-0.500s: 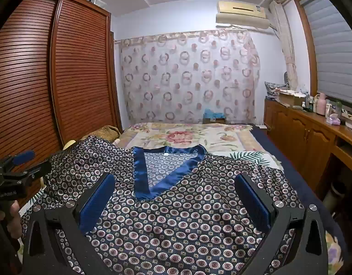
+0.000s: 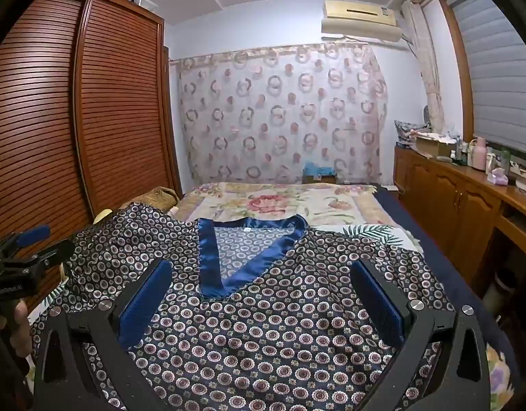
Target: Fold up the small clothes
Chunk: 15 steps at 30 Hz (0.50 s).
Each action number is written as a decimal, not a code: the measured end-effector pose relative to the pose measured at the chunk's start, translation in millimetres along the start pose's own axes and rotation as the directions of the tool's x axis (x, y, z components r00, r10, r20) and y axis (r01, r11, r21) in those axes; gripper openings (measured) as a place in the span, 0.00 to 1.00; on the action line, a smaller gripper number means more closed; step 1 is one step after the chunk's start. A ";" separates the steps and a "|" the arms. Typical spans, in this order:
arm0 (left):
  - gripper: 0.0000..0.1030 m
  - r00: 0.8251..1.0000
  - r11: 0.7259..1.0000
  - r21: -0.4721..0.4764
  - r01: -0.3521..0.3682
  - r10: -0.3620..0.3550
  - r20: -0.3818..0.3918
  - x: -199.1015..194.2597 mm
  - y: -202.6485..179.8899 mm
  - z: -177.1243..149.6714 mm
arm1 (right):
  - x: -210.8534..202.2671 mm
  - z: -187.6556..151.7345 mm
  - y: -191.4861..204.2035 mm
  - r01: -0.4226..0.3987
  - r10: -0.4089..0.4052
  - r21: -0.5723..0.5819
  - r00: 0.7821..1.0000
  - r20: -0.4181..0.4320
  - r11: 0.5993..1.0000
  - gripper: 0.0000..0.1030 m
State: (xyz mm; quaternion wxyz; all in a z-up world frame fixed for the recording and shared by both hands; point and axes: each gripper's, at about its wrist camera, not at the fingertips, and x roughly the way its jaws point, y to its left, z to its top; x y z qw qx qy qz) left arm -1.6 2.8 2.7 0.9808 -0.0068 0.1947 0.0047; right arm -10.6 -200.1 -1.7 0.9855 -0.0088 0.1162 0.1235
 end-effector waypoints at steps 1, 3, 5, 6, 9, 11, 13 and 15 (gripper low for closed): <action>1.00 1.000 1.000 -0.001 0.000 0.000 0.002 0.1 -0.2 -0.6 | 0.0 0.0 -0.1 0.000 0.000 0.001 1.000 0.000 1.000 1.00; 1.00 1.000 1.000 -0.001 0.000 0.000 0.002 0.1 -0.2 -0.5 | -0.1 0.0 0.1 -0.001 0.001 0.000 1.000 0.000 1.000 1.00; 1.00 1.000 1.000 -0.001 -0.001 0.001 0.002 0.5 0.4 0.8 | -0.1 0.0 0.1 -0.001 0.001 0.000 1.000 0.000 1.000 1.00; 1.00 1.000 1.000 -0.002 -0.001 0.001 0.003 0.4 0.8 0.4 | 0.0 0.0 0.0 -0.001 0.001 0.000 1.000 0.000 1.000 1.00; 1.00 1.000 1.000 -0.002 -0.001 0.001 0.006 -2.3 1.4 4.5 | 0.1 0.1 0.0 -0.001 0.001 0.001 1.000 0.000 1.000 1.00; 1.00 1.000 1.000 -0.001 -0.001 0.001 0.013 -3.9 -1.1 5.0 | 0.2 0.1 0.0 -0.002 0.002 0.001 1.000 -0.001 1.000 1.00; 1.00 1.000 1.000 0.000 -0.002 0.002 0.015 -4.1 -2.1 4.6 | 0.2 0.1 0.1 -0.003 0.003 0.001 1.000 -0.001 1.000 1.00; 1.00 1.000 1.000 0.001 -0.003 0.003 0.015 -4.4 -2.2 5.0 | 0.1 0.0 0.1 -0.003 0.003 0.000 1.000 0.000 1.000 1.00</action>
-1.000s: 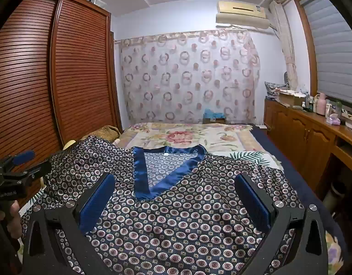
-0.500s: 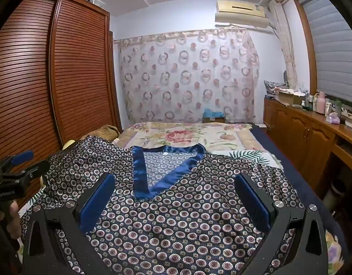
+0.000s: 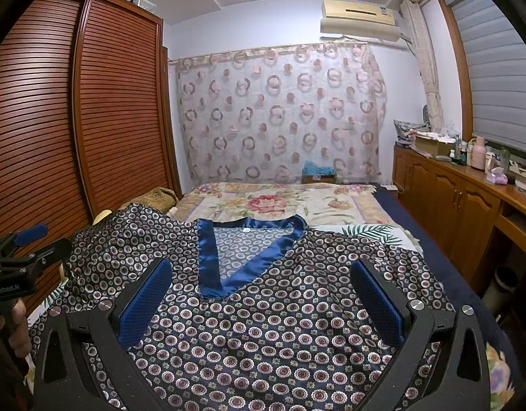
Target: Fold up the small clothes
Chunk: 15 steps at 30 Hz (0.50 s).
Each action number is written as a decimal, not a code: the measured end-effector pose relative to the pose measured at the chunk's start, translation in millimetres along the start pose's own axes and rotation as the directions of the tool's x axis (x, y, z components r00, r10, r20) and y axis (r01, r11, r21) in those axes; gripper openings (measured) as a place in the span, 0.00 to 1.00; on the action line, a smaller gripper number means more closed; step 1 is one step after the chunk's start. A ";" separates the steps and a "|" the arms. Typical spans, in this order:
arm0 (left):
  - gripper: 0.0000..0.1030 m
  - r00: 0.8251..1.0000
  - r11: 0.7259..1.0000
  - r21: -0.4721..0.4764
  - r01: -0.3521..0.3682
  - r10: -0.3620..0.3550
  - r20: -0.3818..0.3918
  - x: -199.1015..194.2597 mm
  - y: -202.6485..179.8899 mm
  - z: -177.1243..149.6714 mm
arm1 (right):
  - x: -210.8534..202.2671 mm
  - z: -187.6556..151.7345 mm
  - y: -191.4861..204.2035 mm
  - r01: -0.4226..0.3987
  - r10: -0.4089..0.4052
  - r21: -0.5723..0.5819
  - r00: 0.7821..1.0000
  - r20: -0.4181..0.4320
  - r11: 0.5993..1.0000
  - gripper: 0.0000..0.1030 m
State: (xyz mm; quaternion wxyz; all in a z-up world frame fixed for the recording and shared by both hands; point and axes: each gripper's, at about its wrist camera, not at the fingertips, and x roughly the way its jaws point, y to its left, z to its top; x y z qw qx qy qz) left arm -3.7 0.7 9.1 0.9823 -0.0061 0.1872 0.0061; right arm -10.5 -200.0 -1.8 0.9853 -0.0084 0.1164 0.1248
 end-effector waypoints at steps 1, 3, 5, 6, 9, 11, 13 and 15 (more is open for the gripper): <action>1.00 1.000 1.000 -0.001 0.000 0.000 0.000 0.2 0.6 -0.2 | 0.0 0.0 0.0 0.000 0.000 0.000 1.000 0.000 1.000 1.00; 1.00 1.000 1.000 -0.001 -0.001 0.001 0.001 -0.2 0.2 0.1 | -0.1 0.1 0.1 -0.001 0.001 0.000 1.000 0.000 1.000 1.00; 1.00 1.000 1.000 -0.001 0.000 0.000 0.001 0.0 0.9 -0.3 | 0.3 0.2 -0.2 0.000 0.000 0.000 1.000 0.000 1.000 1.00; 1.00 1.000 1.000 -0.001 -0.001 0.001 0.001 -0.1 0.9 -0.2 | 0.1 0.1 -0.3 -0.001 0.001 0.000 1.000 0.000 1.000 1.00; 1.00 1.000 1.000 -0.001 -0.001 0.001 0.002 -0.1 1.0 0.1 | -0.3 -0.1 -0.3 -0.001 0.001 0.000 1.000 0.000 1.000 1.00; 1.00 1.000 1.000 0.000 -0.002 0.002 0.003 -0.6 1.4 0.9 | -0.6 -0.1 -0.4 -0.001 0.001 0.001 1.000 0.001 1.000 1.00; 1.00 1.000 1.000 0.000 0.000 0.000 0.002 -0.6 1.7 0.9 | -0.1 -0.4 0.7 -0.001 0.001 0.000 1.000 0.000 1.000 1.00; 1.00 1.000 1.000 0.000 -0.001 0.001 0.003 -0.7 1.7 0.9 | -0.1 -0.9 1.5 -0.001 0.001 0.001 1.000 0.000 1.000 1.00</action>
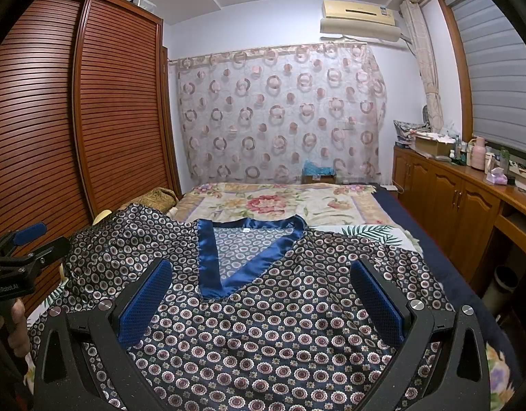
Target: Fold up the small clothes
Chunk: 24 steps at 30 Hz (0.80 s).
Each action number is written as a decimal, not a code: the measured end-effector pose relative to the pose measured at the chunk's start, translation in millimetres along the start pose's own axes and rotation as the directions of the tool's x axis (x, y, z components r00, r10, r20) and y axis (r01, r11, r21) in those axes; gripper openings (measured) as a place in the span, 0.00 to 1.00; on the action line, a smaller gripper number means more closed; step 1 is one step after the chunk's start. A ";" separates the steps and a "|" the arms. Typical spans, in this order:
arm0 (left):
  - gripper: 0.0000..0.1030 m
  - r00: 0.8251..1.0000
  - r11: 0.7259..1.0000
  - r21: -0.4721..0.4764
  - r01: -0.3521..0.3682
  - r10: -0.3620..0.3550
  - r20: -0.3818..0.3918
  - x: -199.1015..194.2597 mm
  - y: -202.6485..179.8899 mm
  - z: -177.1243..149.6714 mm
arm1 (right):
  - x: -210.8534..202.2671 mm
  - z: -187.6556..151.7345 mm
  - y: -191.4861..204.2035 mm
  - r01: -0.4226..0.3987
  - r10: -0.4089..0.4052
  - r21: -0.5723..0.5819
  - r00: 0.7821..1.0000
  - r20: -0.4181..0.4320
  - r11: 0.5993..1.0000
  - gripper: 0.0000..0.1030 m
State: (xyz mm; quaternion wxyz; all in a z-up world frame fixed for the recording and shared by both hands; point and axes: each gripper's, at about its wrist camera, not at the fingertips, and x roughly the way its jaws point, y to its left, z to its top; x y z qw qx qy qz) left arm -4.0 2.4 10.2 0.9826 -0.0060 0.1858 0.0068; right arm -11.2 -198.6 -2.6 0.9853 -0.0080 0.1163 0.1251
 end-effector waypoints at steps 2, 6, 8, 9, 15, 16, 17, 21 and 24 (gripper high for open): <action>1.00 1.000 1.000 0.000 0.001 -0.001 0.000 -0.1 0.1 0.1 | -0.5 -0.3 -2.2 0.000 0.000 0.001 1.000 -0.001 1.000 1.00; 1.00 1.000 1.000 0.001 0.001 -0.001 0.001 -0.3 -0.3 -0.1 | -0.6 0.3 -2.4 0.000 0.000 0.001 1.000 -0.001 1.000 1.00; 1.00 1.000 1.000 0.002 0.000 0.000 0.001 -0.4 -0.7 -0.2 | -0.5 0.3 -2.1 0.000 0.000 0.001 1.000 -0.001 1.000 1.00; 1.00 1.000 1.000 0.003 0.000 0.000 0.001 -0.4 -0.8 -0.1 | -0.7 0.3 -2.2 0.000 0.000 0.001 1.000 -0.001 1.000 1.00; 1.00 1.000 1.000 0.003 -0.001 0.001 0.001 -0.5 -0.4 0.7 | 0.2 -0.1 -1.9 0.000 0.000 0.001 1.000 -0.001 1.000 1.00; 1.00 1.000 1.000 0.003 -0.001 0.001 0.002 -1.4 0.0 0.7 | 0.2 -0.1 -1.9 -0.001 0.001 0.002 1.000 -0.002 1.000 1.00; 1.00 1.000 1.000 0.003 -0.001 0.001 0.003 -1.4 0.0 0.7 | 0.1 -0.1 -1.7 -0.001 0.001 0.002 1.000 -0.002 1.000 1.00; 1.00 1.000 1.000 0.004 -0.001 0.001 0.002 -1.3 0.0 1.0 | -0.3 0.0 -2.0 -0.001 0.001 0.000 1.000 -0.001 1.000 1.00; 1.00 1.000 1.000 0.004 -0.001 0.001 0.003 -1.4 -0.2 0.9 | -0.2 0.2 -1.8 -0.001 0.001 0.002 1.000 -0.001 1.000 1.00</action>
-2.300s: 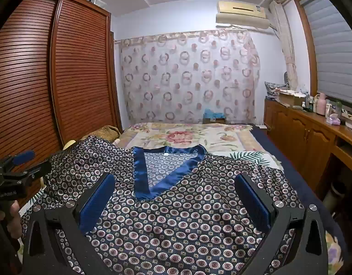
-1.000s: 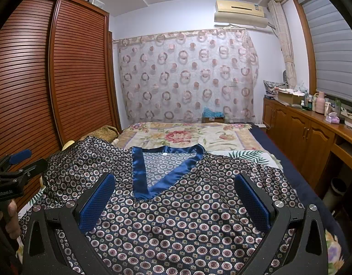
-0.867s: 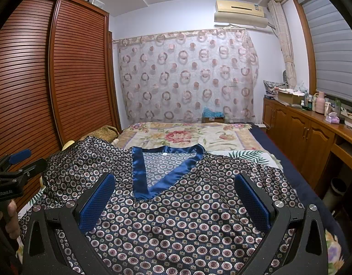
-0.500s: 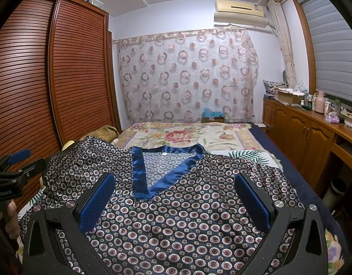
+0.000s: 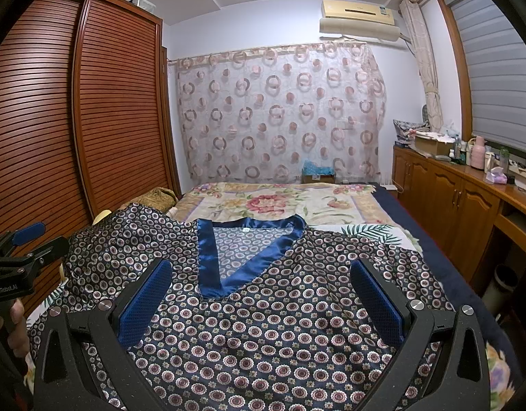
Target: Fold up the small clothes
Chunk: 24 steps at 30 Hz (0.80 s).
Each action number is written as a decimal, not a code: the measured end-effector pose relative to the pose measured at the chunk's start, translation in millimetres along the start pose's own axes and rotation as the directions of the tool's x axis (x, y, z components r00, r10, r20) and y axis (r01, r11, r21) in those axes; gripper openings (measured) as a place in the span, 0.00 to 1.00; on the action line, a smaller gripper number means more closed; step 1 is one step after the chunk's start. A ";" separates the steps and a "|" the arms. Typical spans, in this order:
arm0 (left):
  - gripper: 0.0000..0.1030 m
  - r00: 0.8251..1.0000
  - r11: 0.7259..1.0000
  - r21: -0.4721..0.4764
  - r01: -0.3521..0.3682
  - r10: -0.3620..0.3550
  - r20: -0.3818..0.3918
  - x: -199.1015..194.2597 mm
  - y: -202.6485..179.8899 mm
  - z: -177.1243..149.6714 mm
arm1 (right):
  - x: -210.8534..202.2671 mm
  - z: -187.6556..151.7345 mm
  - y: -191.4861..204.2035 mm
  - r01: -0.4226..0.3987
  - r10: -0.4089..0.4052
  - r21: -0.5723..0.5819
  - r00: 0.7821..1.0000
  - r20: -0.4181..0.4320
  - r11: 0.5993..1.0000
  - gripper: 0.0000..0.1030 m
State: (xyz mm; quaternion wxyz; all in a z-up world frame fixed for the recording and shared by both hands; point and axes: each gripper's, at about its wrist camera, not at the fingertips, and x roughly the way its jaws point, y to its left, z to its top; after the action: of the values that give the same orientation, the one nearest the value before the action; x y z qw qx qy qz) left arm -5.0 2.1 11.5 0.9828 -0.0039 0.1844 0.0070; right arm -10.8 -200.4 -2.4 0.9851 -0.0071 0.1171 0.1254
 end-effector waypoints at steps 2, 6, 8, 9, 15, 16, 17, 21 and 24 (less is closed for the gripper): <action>1.00 1.000 1.000 0.000 0.000 0.000 0.000 0.0 0.0 -0.2 | -0.1 0.1 0.2 0.000 0.000 -0.001 1.000 -0.001 1.000 1.00; 1.00 1.000 1.000 0.001 0.000 0.000 0.001 -0.3 -0.2 0.3 | 0.6 -0.3 0.9 -0.001 0.001 -0.002 1.000 0.001 1.000 1.00; 1.00 1.000 1.000 0.001 0.000 0.000 0.001 -0.3 -0.2 0.2 | -0.9 -0.8 0.2 0.001 -0.001 -0.003 1.000 0.002 1.000 1.00; 1.00 1.000 1.000 0.001 0.000 0.000 0.002 -0.4 -0.1 0.1 | -1.2 -1.0 0.5 0.001 -0.001 -0.003 1.000 0.002 1.000 1.00; 1.00 1.000 1.000 0.000 0.002 -0.002 0.001 -1.2 1.3 1.5 | -1.2 -0.7 0.2 -0.001 0.001 -0.004 1.000 0.003 1.000 1.00; 1.00 1.000 1.000 0.001 0.002 -0.002 0.002 -1.2 1.0 1.2 | -0.8 -0.8 0.3 0.000 0.000 -0.005 1.000 0.003 1.000 1.00; 1.00 1.000 1.000 0.001 0.001 -0.001 0.002 -1.3 0.9 1.2 | -0.8 -0.8 0.1 -0.001 0.001 -0.005 1.000 0.003 1.000 1.00; 1.00 1.000 1.000 0.001 0.001 -0.001 0.001 -1.2 0.9 1.7 | -1.0 -0.9 0.4 -0.001 0.001 -0.005 1.000 0.002 1.000 1.00; 1.00 1.000 1.000 0.001 0.001 -0.001 0.002 -1.4 0.9 1.2 | -1.0 -0.5 0.5 -0.002 0.002 -0.006 1.000 0.002 1.000 1.00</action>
State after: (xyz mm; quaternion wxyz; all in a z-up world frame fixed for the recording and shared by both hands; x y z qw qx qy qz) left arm -5.9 3.0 13.1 0.9830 -0.0035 0.1835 0.0062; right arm -12.0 -200.1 -2.7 0.9851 -0.0096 0.1159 0.1268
